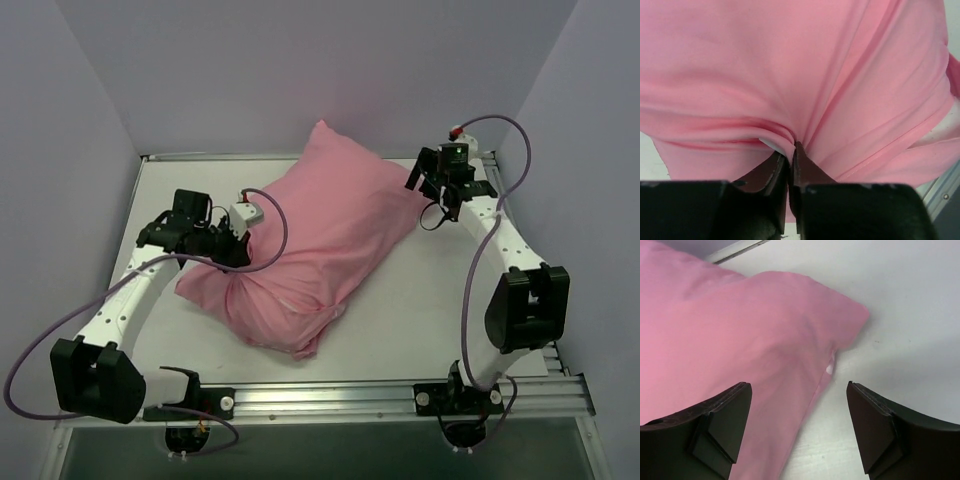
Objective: Remove the pillowcase from the pillow
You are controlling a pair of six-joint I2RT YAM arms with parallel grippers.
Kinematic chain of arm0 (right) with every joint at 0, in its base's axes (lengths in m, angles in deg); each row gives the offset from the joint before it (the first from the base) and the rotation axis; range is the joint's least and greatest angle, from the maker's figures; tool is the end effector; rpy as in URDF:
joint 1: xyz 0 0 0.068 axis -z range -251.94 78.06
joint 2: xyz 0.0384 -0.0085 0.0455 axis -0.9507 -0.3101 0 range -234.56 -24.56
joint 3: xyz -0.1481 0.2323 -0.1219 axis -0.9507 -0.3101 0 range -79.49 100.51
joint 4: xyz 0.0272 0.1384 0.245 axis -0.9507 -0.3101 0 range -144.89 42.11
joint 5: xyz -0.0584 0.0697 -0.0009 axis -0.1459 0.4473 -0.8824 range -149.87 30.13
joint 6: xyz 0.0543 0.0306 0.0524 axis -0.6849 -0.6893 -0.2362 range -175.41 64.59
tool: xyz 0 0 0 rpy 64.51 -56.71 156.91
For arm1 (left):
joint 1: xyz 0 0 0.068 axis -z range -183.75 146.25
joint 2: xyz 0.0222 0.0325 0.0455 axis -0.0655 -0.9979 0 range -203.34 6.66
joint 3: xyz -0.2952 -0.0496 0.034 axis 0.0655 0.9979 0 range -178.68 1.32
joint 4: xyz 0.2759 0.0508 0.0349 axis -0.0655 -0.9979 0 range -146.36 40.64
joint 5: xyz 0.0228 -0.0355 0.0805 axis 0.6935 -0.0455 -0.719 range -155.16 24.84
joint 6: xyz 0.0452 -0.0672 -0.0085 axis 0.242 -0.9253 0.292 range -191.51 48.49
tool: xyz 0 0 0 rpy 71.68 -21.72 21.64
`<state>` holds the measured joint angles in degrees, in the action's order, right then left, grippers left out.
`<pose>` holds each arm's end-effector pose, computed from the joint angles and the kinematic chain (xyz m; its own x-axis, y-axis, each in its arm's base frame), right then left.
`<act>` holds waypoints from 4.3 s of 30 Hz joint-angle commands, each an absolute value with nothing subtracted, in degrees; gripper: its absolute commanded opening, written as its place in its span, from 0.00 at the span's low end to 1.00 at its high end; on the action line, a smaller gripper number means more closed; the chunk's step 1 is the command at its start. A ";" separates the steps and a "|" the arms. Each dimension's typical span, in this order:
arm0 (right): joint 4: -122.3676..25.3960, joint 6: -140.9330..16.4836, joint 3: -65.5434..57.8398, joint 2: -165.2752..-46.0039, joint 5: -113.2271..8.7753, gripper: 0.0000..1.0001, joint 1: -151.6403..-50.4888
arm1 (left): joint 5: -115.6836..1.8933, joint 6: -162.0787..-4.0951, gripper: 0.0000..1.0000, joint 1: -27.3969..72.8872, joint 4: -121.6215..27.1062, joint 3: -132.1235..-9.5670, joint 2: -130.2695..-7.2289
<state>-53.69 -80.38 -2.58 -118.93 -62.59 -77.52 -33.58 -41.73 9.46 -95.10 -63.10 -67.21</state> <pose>0.4466 0.0403 0.3258 -0.3791 0.3866 -0.8407 0.1171 0.9213 0.3708 0.2727 -0.1021 0.3004 -0.4524 0.5408 -0.7091 0.8186 0.5673 -0.0895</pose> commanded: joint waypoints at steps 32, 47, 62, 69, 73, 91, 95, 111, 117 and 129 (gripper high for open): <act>-31.98 -80.37 -35.54 -95.58 -53.10 0.63 -130.47 | -41.78 6.01 0.78 17.16 -107.54 -73.48 -66.91; -27.68 -81.34 -36.33 -95.48 -54.69 0.58 -131.35 | -34.83 4.95 0.37 19.97 -110.62 -72.95 -69.19; -27.50 -81.69 -35.19 -100.21 -56.27 0.56 -139.79 | -41.86 -25.70 0.02 20.15 -92.61 -76.37 -71.21; -28.29 -81.17 -34.31 -101.99 -53.64 0.13 -142.07 | -48.89 -36.86 0.02 20.15 -86.82 -76.55 -73.76; -32.93 -77.57 -32.29 -102.60 -52.57 0.00 -147.69 | -53.29 -43.29 0.02 19.98 -83.03 -78.38 -76.22; -37.44 -77.31 -29.83 -83.36 -78.66 0.76 -146.48 | -43.72 -50.23 0.02 19.98 -87.32 -80.14 -74.73; -32.18 -74.67 -29.39 -87.65 -83.16 0.74 -141.56 | -39.94 -53.13 0.02 19.98 -88.56 -81.73 -74.73; -16.87 -74.74 -27.54 -108.14 -76.83 0.53 -129.25 | -37.12 -54.19 0.02 19.71 -90.49 -82.61 -73.06; -16.60 -75.89 -28.07 -109.98 -75.60 0.24 -127.57 | -36.68 -53.84 0.02 19.45 -90.85 -82.79 -73.06; -15.99 -87.03 -26.84 -110.34 -66.56 0.00 -121.08 | -24.73 -41.72 0.84 21.98 -107.35 -95.79 -72.71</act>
<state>-18.31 -80.69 -29.01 -110.21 -70.11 -124.03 -32.43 -48.09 19.80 -99.91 -89.33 -75.45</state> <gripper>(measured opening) 0.040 0.851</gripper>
